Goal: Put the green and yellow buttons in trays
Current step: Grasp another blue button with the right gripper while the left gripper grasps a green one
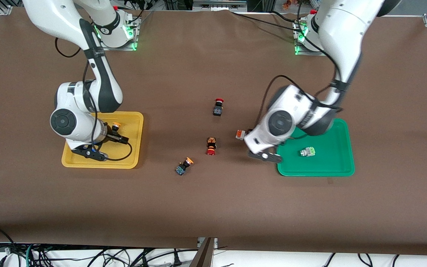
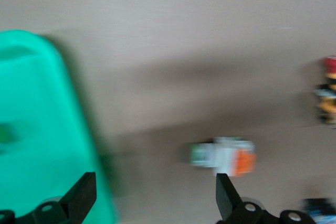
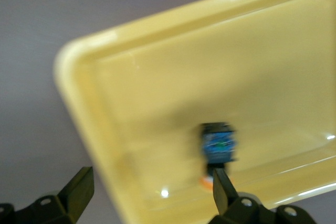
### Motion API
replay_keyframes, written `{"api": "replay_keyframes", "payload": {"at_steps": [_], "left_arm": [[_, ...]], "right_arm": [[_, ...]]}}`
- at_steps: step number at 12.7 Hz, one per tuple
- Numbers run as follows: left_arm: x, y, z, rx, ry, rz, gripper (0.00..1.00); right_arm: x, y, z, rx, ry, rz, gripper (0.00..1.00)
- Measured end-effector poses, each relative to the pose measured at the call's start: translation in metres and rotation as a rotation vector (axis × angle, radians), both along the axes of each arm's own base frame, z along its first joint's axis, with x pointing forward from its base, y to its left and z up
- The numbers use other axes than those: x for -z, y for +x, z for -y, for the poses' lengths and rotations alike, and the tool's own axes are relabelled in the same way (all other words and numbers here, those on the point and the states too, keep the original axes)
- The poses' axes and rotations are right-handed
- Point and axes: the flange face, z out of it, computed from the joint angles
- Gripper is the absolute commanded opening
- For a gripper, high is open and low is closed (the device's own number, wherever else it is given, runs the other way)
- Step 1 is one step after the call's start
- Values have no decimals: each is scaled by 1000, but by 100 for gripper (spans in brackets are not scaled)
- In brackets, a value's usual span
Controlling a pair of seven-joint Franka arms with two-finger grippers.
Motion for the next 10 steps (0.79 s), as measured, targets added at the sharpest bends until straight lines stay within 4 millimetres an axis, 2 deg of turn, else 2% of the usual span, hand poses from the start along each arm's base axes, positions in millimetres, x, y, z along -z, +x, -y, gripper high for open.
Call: {"api": "replay_keyframes", "payload": {"at_steps": [1, 2, 5, 8, 10], "left_arm": [[10, -10, 18, -11, -11, 16, 100], [25, -15, 27, -12, -21, 24, 100], [55, -19, 27, -12, -22, 10, 100], [64, -20, 25, -4, -8, 7, 100], [71, -24, 27, 4, -1, -2, 100]], "right_arm": [[-5, 5, -28, 90, 15, 15, 100], [-3, 11, -57, 197, 19, 26, 100], [19, 41, -122, 469, 33, 112, 100], [60, 56, -169, 651, 119, 263, 100], [77, 57, -184, 697, 174, 332, 100]]}}
